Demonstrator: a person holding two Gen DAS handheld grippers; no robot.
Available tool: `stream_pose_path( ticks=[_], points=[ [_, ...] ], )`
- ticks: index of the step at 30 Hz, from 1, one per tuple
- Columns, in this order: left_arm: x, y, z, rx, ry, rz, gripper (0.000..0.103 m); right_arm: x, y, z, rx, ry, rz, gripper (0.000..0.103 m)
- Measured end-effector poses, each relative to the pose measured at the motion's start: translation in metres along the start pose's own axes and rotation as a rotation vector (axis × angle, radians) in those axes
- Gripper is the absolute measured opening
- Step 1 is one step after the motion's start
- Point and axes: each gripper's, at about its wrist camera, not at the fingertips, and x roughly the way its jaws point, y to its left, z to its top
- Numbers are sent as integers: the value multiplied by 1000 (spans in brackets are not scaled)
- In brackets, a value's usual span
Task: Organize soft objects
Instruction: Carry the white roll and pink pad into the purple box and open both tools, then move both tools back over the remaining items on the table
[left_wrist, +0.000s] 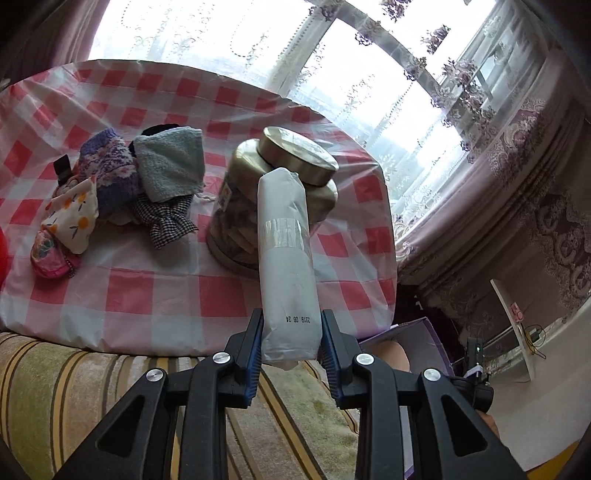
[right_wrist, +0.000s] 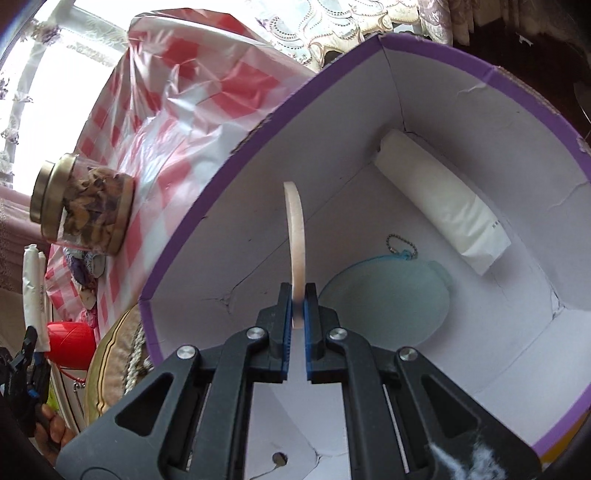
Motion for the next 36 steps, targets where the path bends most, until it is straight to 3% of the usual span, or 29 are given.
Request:
stream_pose_path(
  ticks=[3, 5, 7, 9, 13, 20, 24, 31, 34, 36],
  points=[
    [10, -17, -3, 42, 33, -16, 30, 16, -11, 10, 13, 22, -20, 10],
    [18, -31, -6, 78, 60, -31, 30, 25, -21, 14, 40, 47, -79, 24],
    [26, -46, -8, 116, 90, -56, 30, 24, -30, 16, 67, 64, -121, 53],
    [37, -63, -10, 148, 132, -96, 30, 15, -36, 15, 76, 40, -107, 66],
    [66, -95, -17, 161, 242, -190, 30, -17, -46, 12, 64, -10, -131, 67],
    [132, -149, -53, 60, 558, -350, 30, -95, -70, -5, 66, -153, -183, 71],
    [166, -164, -74, -46, 675, -330, 30, -123, -85, -6, 93, -213, -191, 71],
    [215, -181, -91, -227, 651, -217, 31, -152, -113, -14, 124, -279, -214, 71],
    [246, -194, -109, -240, 722, -200, 55, -154, -120, -15, 136, -283, -210, 71],
    [255, -201, -120, -222, 761, -234, 58, -154, -121, -16, 137, -285, -212, 71]
  ],
)
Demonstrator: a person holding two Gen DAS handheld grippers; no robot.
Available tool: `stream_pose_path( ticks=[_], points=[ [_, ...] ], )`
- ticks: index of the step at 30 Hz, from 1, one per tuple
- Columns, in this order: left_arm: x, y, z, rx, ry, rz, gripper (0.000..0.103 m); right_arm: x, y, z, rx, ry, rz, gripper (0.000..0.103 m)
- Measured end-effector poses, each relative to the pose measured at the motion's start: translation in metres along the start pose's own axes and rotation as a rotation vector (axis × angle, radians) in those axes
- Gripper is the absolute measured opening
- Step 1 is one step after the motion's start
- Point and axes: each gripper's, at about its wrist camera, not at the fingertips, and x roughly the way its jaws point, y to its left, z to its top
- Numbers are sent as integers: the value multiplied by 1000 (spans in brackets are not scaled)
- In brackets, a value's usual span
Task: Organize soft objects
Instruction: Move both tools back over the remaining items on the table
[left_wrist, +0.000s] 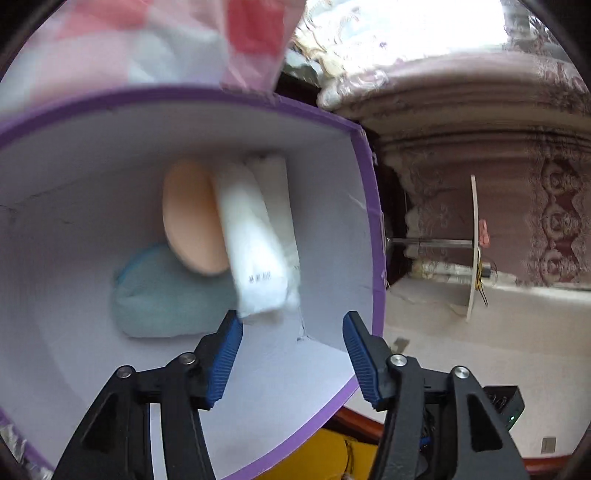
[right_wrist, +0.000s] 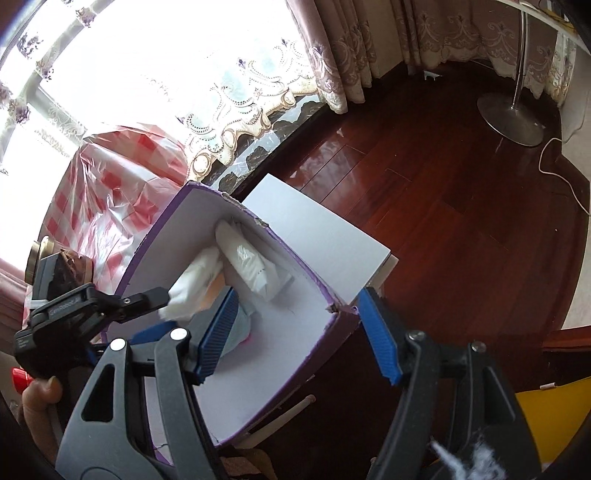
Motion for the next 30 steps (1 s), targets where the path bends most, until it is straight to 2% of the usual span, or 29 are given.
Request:
stream_pose_path(
  ticks=[6, 16, 25, 27, 30],
  points=[
    [-15, 8, -10, 20, 8, -17, 58, 4, 4, -4, -6, 6, 7, 71],
    [-99, 19, -18, 112, -149, -76, 58, 8, 64, -15, -117, 34, 83, 71],
    [-212, 75, -32, 152, -423, -10, 58, 1, 155, -36, -290, 60, 164, 71],
    [-239, 95, -37, 143, -490, 20, 59, 1, 178, -43, -335, 72, 186, 71],
    [-280, 128, -44, 113, -593, 105, 60, 1, 213, -53, -411, 87, 206, 71]
  ],
)
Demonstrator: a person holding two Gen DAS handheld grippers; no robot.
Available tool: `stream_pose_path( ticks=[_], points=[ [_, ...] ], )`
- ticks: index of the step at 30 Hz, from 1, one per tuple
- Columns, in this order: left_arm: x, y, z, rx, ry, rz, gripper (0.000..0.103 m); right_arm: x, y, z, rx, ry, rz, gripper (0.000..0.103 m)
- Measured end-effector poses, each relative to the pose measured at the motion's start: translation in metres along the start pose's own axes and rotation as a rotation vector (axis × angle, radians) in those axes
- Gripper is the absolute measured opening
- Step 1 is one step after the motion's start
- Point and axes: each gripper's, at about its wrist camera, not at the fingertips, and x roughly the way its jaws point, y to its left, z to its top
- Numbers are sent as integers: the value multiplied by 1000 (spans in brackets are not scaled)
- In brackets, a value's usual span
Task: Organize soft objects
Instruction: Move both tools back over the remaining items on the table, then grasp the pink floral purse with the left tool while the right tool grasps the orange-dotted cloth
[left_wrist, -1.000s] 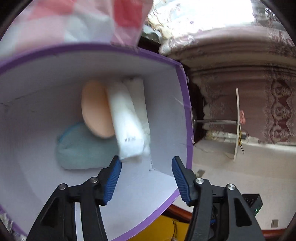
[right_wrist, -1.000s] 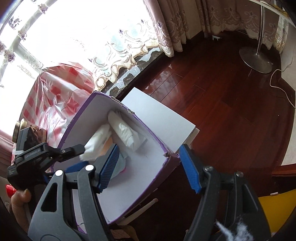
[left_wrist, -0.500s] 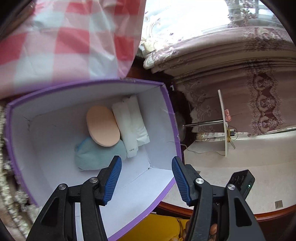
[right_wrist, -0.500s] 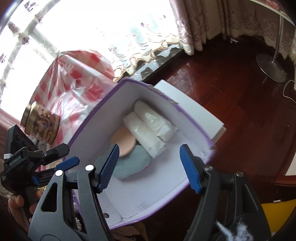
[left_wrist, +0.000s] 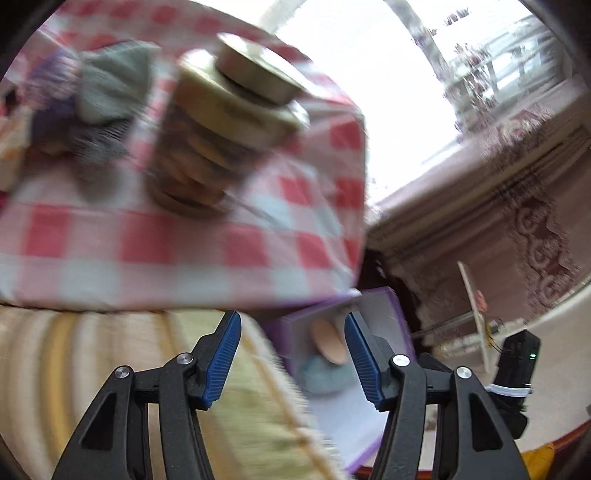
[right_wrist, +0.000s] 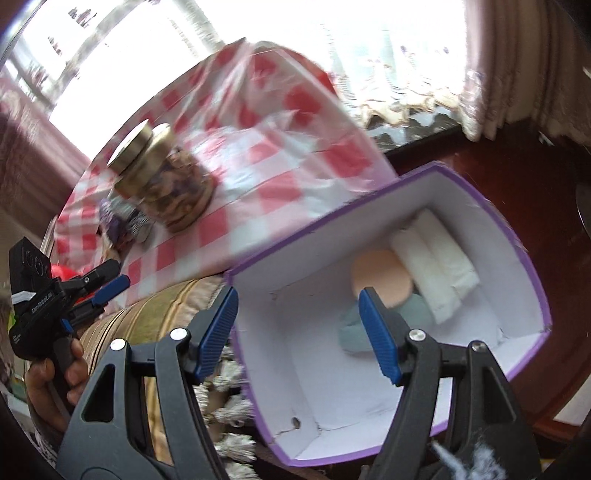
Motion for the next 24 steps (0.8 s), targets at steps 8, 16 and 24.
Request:
stream_pose_path(
  ticks=[8, 16, 24],
  points=[
    [-74, 100, 19, -88, -170, 271, 60, 32, 92, 8, -192, 63, 42, 71],
    [-98, 172, 37, -198, -217, 421, 60, 62, 163, 7, -356, 115, 55, 71],
    [-78, 199, 61, -168, -153, 556, 60, 85, 221, 4, -501, 140, 82, 72]
  ],
)
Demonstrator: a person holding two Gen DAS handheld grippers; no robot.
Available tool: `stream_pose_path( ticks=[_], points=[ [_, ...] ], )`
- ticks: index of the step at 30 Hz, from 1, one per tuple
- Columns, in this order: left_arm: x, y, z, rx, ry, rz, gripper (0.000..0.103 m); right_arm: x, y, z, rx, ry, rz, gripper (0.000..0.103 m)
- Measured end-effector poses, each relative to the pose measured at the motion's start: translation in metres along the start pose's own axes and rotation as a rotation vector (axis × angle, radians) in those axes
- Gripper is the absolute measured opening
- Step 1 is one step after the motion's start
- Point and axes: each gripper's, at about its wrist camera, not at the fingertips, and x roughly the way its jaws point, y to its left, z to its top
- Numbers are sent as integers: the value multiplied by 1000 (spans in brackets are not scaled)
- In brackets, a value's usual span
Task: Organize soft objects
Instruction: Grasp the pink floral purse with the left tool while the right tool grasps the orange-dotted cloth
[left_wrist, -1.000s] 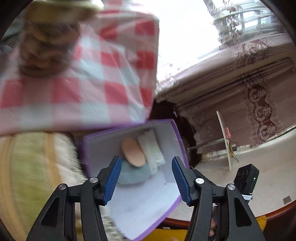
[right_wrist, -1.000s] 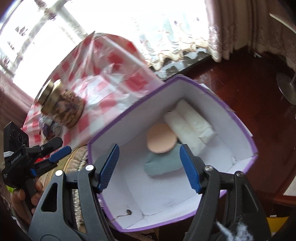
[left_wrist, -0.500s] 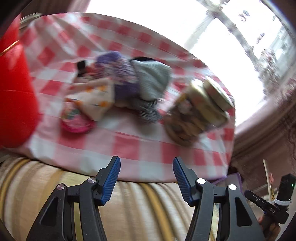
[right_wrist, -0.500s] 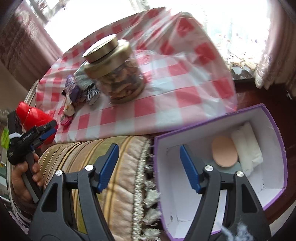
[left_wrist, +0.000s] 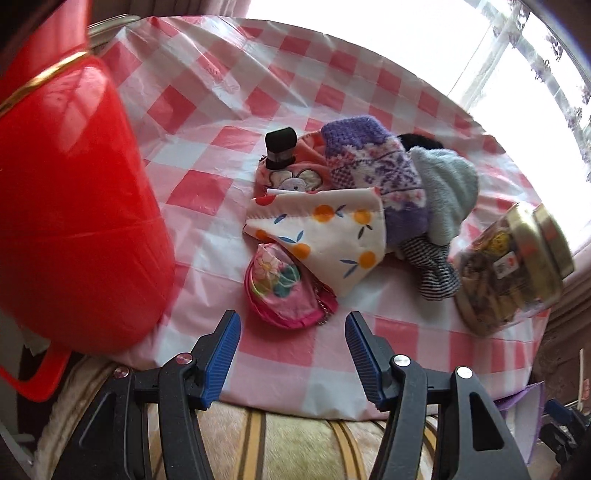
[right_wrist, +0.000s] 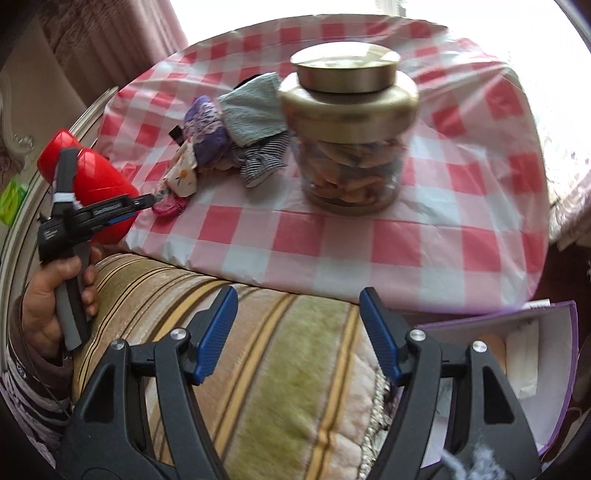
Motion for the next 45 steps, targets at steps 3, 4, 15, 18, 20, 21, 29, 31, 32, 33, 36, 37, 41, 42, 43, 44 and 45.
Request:
stream_pose_path(
  ticks=[3, 4, 15, 18, 20, 21, 29, 31, 32, 33, 36, 37, 41, 42, 43, 44, 45],
  points=[
    [14, 0, 5, 8, 24, 35, 60, 11, 16, 10, -47, 9, 12, 72],
    [17, 0, 7, 6, 26, 43, 60, 15, 21, 13, -61, 14, 17, 72],
    [53, 7, 19, -13, 74, 47, 51, 52, 63, 53, -151, 32, 100, 72],
    [52, 10, 18, -17, 66, 13, 42, 69, 75, 68, -150, 45, 146, 72],
    [50, 14, 16, -37, 58, -11, 39, 84, 82, 79, -135, 57, 178, 72],
    [49, 15, 16, -45, 55, -22, 38, 92, 86, 85, -126, 63, 193, 72],
    [37, 27, 6, -70, 35, -74, 31, 145, 122, 122, -127, 65, 268, 72],
    [35, 29, 5, -79, 34, -83, 31, 158, 131, 126, -134, 71, 263, 72],
    [35, 31, 5, -82, 32, -89, 31, 165, 134, 128, -133, 76, 261, 72],
    [32, 31, 3, -84, 29, -93, 31, 172, 136, 130, -127, 85, 256, 72],
    [30, 33, 1, -86, 27, -103, 30, 188, 142, 134, -101, 109, 272, 72],
    [31, 33, 1, -86, 27, -105, 30, 192, 143, 134, -93, 118, 277, 68],
    [30, 37, 0, -93, 25, -112, 28, 200, 148, 134, -93, 127, 297, 24],
    [28, 38, -1, -98, 24, -115, 28, 200, 149, 133, -94, 131, 292, 19],
    [26, 38, -2, -102, 22, -117, 28, 198, 149, 131, -99, 135, 297, 17],
    [24, 39, -4, -103, 19, -121, 28, 194, 148, 129, -103, 130, 310, 17],
    [22, 39, -3, -103, 16, -122, 28, 189, 148, 127, -102, 121, 312, 16]
  ],
)
